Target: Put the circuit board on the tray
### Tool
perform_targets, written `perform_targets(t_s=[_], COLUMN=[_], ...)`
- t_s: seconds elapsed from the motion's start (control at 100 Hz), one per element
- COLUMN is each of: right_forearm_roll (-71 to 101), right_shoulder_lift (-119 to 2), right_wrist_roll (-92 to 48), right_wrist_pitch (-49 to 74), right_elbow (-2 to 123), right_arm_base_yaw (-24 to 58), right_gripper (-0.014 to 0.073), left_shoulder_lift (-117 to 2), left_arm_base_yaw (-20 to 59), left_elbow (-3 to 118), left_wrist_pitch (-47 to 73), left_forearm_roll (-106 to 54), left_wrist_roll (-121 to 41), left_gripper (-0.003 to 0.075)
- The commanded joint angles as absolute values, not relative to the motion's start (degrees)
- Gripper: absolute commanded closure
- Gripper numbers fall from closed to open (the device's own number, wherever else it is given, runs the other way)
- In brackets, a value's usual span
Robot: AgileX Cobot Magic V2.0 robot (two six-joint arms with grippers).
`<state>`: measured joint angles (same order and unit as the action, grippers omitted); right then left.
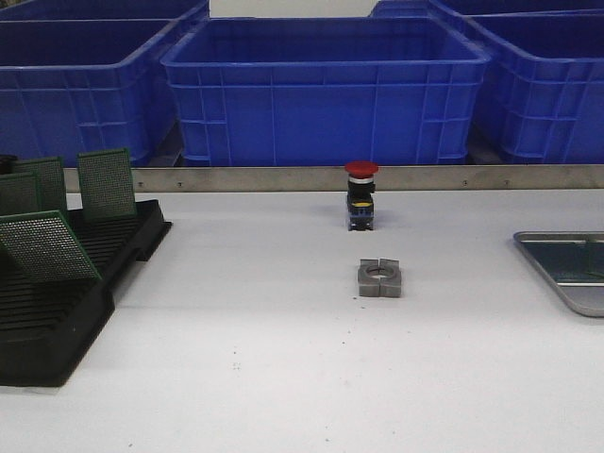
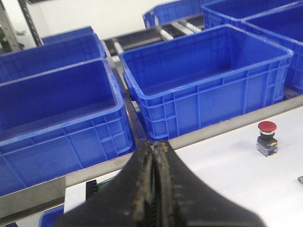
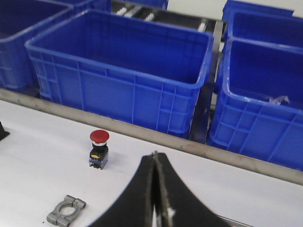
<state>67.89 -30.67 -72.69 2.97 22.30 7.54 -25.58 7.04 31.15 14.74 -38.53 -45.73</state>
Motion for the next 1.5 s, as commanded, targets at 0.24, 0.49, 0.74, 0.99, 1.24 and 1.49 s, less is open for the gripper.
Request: perform_targets(t_s=[0.24, 0.49, 0.74, 0.99, 1.24, 1.49], right_forearm_roll=[68.63, 68.63, 68.63, 68.63, 68.63, 68.63], right_shoulder_lift=[-9.63, -3.65, -3.65, -3.65, -3.65, -3.65], right_wrist_roll=[-73.34, -73.34, -73.34, -73.34, -73.34, -73.34], right_wrist_pitch=[2.33, 3.09, 3.21, 3.21, 3.21, 3.21], right_elbow=[12.45, 9.33, 9.34, 9.34, 9.34, 9.34], right_arm_base_yaw=[7.5, 7.5, 7.5, 7.5, 7.5, 7.5], right_gripper=[0.0653, 0.0653, 0.0653, 0.0653, 0.0653, 0.0653], left_shoulder_lift=[-9.66, -7.54, -7.54, -7.54, -7.54, -7.0], left_arm_base_yaw=[6.97, 6.97, 6.97, 6.97, 6.97, 5.55], left_elbow=[17.78, 14.78, 14.69, 14.69, 14.69, 10.08], left_wrist_pitch=[10.2, 10.2, 10.2, 10.2, 10.2, 2.99], left_forearm_roll=[-43.64, -43.64, -43.64, -43.64, -43.54, -32.64], left_wrist_roll=[-45.18, -45.18, -45.18, -45.18, -45.18, -36.65], left_gripper=[0.0737, 0.0737, 0.0737, 0.0737, 0.0737, 0.0737])
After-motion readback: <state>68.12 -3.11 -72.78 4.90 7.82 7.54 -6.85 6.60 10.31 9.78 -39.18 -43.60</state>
